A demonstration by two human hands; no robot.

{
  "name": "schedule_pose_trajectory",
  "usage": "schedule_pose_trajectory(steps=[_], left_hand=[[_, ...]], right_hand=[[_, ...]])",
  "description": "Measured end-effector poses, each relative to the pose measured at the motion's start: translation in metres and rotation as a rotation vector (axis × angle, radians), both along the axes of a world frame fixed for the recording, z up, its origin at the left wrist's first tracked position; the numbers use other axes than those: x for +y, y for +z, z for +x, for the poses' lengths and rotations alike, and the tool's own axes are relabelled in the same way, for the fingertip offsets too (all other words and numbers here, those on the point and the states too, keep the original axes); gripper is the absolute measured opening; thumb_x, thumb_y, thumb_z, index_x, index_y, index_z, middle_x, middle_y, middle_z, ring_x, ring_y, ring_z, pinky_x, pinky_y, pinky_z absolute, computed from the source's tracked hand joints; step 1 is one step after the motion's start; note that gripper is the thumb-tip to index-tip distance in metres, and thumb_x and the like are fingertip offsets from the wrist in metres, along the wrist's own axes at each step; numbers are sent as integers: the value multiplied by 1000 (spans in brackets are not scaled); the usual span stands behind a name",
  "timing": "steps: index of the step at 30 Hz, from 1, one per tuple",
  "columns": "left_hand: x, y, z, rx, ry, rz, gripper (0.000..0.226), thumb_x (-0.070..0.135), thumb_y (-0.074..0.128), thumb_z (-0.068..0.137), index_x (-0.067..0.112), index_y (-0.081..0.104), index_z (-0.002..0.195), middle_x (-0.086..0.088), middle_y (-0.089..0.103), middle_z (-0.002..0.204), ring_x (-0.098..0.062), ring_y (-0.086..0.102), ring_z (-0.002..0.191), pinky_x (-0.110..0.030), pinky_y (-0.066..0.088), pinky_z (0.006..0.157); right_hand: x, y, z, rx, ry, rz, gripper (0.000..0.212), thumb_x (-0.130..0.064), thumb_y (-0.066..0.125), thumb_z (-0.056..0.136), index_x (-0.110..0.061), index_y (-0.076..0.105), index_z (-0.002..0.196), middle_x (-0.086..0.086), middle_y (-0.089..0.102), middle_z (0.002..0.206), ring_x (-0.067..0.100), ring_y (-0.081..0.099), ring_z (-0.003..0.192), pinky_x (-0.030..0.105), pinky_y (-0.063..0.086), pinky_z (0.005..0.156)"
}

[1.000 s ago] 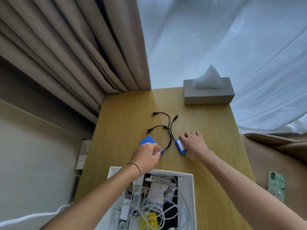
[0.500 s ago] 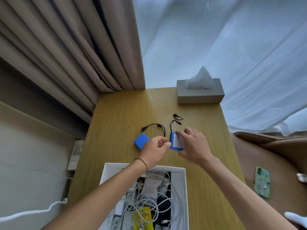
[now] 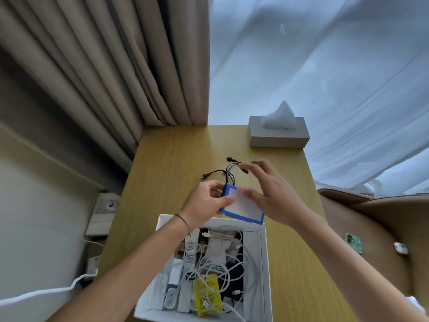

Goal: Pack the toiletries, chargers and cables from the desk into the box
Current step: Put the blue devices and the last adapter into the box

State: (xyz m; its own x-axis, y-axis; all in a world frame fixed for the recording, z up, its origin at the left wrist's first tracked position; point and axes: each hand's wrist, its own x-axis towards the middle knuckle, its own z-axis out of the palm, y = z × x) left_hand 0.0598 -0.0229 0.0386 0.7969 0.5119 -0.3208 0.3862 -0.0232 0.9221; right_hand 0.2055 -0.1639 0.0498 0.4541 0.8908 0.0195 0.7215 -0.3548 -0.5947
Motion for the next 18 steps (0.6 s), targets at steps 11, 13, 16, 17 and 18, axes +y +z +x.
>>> schedule_pose_trajectory(steps=[11, 13, 16, 17, 18], left_hand=[[26, 15, -92, -40, -79, 93, 17, 16, 75, 87, 12, 71, 102, -17, 73, 96, -30, 70, 88, -43, 58, 78], [30, 13, -108, -57, -39, 47, 15, 13, 73, 88, 12, 71, 103, -13, 74, 97, -27, 71, 90, -38, 60, 74], [34, 7, -130, -51, 52, -70, 16, 9, 71, 90, 8, 69, 106, -13, 74, 98, -26, 73, 92, -39, 63, 72], [36, 3, -136, -42, 74, -87, 16, 9, 71, 90, 7, 68, 106, -14, 74, 98, -27, 73, 92, -40, 63, 71], [36, 0, -142, -28, 81, -94, 17, 9, 71, 90, 7, 68, 106, -15, 74, 98, -28, 73, 91, -41, 63, 70]], right_hand=[[63, 24, -51, 305, 193, -82, 41, -54, 45, 100, -22, 70, 90, -3, 65, 72, 11, 60, 64, 34, 53, 66], [62, 14, -60, 405, 208, -88, 31, -51, 57, 96, -22, 68, 94, -10, 63, 68, 1, 54, 56, 20, 46, 54], [54, -3, -73, 546, 228, -215, 30, -47, 73, 87, -30, 65, 111, -22, 65, 73, -7, 56, 57, 8, 39, 50], [52, -9, -78, 599, 222, -256, 31, -43, 76, 86, -30, 65, 112, -18, 67, 77, -7, 57, 59, 8, 40, 51], [50, -14, -85, 626, 215, -285, 29, -39, 78, 86, -28, 66, 110, -12, 68, 80, -5, 57, 59, 8, 40, 52]])
